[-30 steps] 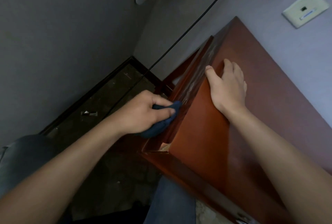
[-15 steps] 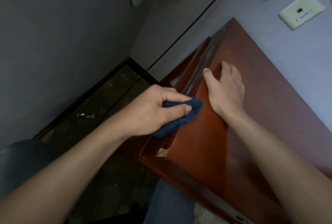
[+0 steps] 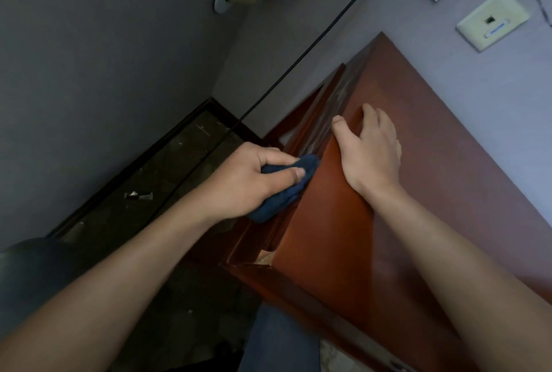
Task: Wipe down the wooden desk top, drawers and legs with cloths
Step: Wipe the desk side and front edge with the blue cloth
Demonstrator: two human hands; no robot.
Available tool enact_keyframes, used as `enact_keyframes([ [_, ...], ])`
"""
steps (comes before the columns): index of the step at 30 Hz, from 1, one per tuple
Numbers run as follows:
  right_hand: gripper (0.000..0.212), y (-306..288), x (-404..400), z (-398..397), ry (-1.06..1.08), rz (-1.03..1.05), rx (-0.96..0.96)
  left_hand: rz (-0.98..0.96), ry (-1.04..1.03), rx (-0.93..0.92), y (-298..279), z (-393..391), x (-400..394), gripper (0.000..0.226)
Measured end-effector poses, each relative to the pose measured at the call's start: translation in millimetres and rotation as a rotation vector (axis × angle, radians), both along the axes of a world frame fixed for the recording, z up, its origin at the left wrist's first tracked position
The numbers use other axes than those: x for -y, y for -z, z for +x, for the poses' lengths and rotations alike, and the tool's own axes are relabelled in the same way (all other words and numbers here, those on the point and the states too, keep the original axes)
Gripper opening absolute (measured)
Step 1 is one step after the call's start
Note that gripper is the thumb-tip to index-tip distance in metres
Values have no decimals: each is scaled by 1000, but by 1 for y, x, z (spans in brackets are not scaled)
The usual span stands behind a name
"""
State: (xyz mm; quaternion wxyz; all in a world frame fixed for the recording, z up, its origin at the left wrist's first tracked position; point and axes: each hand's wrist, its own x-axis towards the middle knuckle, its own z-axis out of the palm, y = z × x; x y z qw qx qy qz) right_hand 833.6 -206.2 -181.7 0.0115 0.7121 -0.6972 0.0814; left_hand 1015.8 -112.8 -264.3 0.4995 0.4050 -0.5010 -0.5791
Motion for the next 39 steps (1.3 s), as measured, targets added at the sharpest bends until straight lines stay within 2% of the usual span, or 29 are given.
enact_keyframes([
  [1, 87, 0, 0, 0, 1, 4, -1, 24, -14, 56, 4, -1, 5, 16],
  [4, 89, -1, -1, 0, 1, 12, 10, 149, -6, 376, 20, 0, 26, 18],
  [7, 88, -1, -1, 1, 3, 12, 6, 117, -46, 645, 9, -8, 31, 28],
  [8, 86, -1, -1, 2, 6, 12, 2, 79, -85, 619, 3, -11, 28, 28],
  [11, 85, -1, -2, 1, 12, 11, -9, 31, -119, 134, -10, -13, 12, 22],
  [12, 84, -2, -1, 1, 13, 11, -8, 22, -125, 106, -11, -13, 11, 21],
  [13, 84, -2, 0, 1, 13, 12, -11, 13, -137, 181, -10, -13, 14, 20],
  [16, 82, -2, -1, 1, 14, 18, -15, 53, -106, 585, 7, -16, 40, 27],
  [18, 82, -3, -2, 1, 14, 23, -11, 118, -72, 698, 10, -15, 53, 28],
  [20, 82, -3, -3, 2, 14, 20, -12, 67, -80, 644, 6, -14, 57, 21],
  [22, 82, -3, -3, 2, 13, 18, -16, -23, -91, 355, -6, -14, 48, 13],
  [24, 82, -3, -2, 2, 16, 16, -22, -66, -92, 183, -14, -13, 41, 15],
  [26, 82, -3, -3, 2, 16, 18, -26, -6, -87, 208, -8, -15, 51, 16],
  [30, 81, -5, -3, 2, 15, 35, -12, 122, -94, 590, 11, -22, 78, 27],
  [32, 81, -5, -4, 2, 18, 33, -16, 79, -97, 510, 10, -22, 79, 25],
  [34, 83, -4, -4, 2, 19, 33, -26, -8, -105, 255, 3, -20, 65, 18],
  [35, 83, -3, -4, 2, 17, 33, -30, -49, -119, 187, 1, -20, 58, 16],
  [37, 83, -2, -3, 2, 17, 26, -28, -79, -129, 181, 1, -20, 55, 20],
  [39, 82, -2, -3, 1, 14, 24, -26, -24, -125, 233, 5, -24, 67, 21],
])
